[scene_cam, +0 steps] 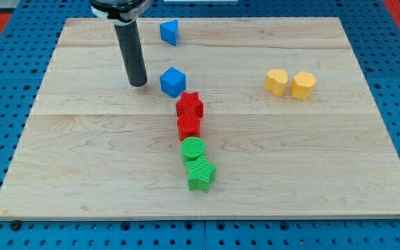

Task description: Slide the triangle slightly towards the right

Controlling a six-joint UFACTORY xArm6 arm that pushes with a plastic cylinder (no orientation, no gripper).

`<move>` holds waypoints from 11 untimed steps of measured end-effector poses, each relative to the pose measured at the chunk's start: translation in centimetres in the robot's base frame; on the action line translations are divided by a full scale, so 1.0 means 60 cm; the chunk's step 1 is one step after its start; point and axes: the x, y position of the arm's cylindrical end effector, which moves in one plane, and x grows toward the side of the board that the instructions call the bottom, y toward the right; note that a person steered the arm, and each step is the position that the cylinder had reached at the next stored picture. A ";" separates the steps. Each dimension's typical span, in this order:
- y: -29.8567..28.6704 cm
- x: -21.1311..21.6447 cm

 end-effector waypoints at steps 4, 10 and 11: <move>-0.063 -0.094; 0.130 -0.217; 0.122 -0.270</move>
